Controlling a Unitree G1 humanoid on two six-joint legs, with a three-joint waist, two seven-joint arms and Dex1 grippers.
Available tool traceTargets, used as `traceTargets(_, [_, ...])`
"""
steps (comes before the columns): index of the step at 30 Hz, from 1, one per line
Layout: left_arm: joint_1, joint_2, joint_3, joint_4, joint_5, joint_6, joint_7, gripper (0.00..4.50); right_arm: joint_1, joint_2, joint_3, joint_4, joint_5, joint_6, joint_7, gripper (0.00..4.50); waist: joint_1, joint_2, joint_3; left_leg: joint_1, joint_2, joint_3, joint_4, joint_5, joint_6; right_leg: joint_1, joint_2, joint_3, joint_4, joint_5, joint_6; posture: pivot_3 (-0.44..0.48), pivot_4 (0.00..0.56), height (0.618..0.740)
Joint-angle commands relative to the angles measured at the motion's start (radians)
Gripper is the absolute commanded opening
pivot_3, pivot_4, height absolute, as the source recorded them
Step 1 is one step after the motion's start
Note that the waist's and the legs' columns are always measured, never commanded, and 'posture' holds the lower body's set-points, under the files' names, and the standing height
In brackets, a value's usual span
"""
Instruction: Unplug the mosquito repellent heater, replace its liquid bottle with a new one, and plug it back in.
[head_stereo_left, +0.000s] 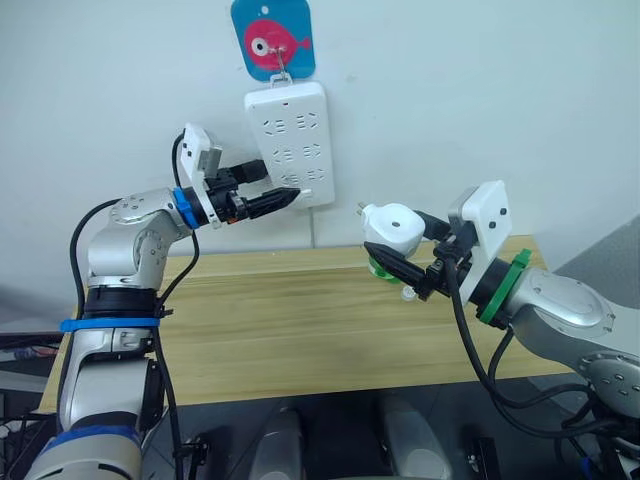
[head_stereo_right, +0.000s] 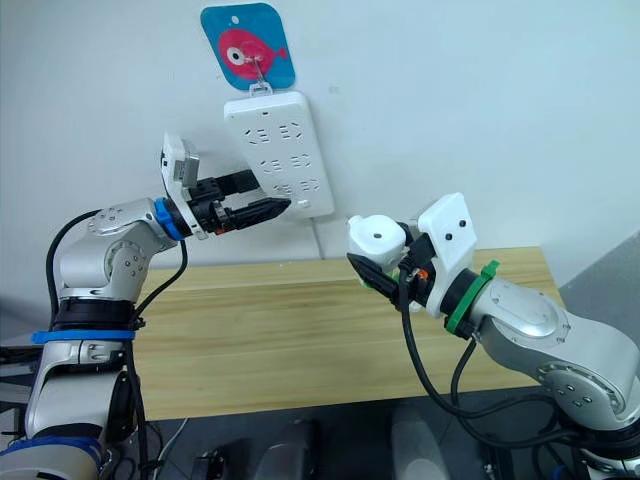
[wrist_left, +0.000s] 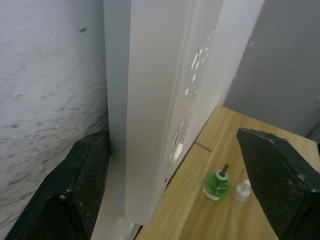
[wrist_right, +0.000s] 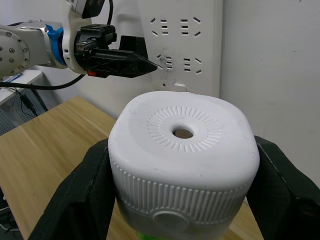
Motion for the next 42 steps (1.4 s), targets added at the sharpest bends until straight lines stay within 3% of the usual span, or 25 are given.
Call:
traceTargets(1, [-0.035,-0.002,0.028,-0.052,-0.029,-0.002,-0.012,3.97,-0.001,0.006,-0.028,-0.05,0.005,-0.011,0.003,3.14,0.0,0.0,0.0,0.0,0.0,0.0,0.0,0.0,0.0,0.0,0.0,0.0,0.0,0.0,0.0,-0.182,0.21,0.734])
traceTargets(3, [-0.043,-0.005,0.036,-0.047,-0.03,0.001,-0.009,3.58,-0.002,0.01,-0.024,-0.049,0.007,-0.011,0.002,3.14,0.0,0.0,0.0,0.0,0.0,0.0,0.0,0.0,0.0,0.0,0.0,0.0,0.0,0.0,0.0,-0.182,0.21,0.734])
traceTargets(11, [-0.025,-0.015,0.03,-0.059,-0.018,-0.001,-0.015,1.34,-0.067,0.068,0.031,-0.024,-0.022,0.013,-0.022,3.14,-0.005,0.0,0.0,0.0,0.0,0.0,0.0,0.0,0.0,0.0,0.0,0.0,0.0,0.0,0.0,-0.18,0.209,0.734])
traceTargets(21, [-0.004,-0.024,0.025,-0.093,-0.011,0.011,-0.001,1.34,-0.244,0.259,0.209,0.139,-0.253,0.057,-0.069,3.14,-0.012,0.0,0.0,0.0,0.0,0.0,0.0,0.002,-0.003,0.0,0.0,0.0,0.0,0.0,0.0,-0.169,0.207,0.734])
traceTargets(42, [0.039,-0.02,0.031,-0.174,-0.014,0.037,0.017,1.34,-0.319,0.383,0.214,0.263,-0.503,0.081,0.051,3.14,-0.017,0.0,0.0,0.0,-0.001,-0.001,-0.001,0.002,-0.004,-0.001,-0.001,-0.001,0.0,0.0,0.0,-0.152,0.2,0.734])
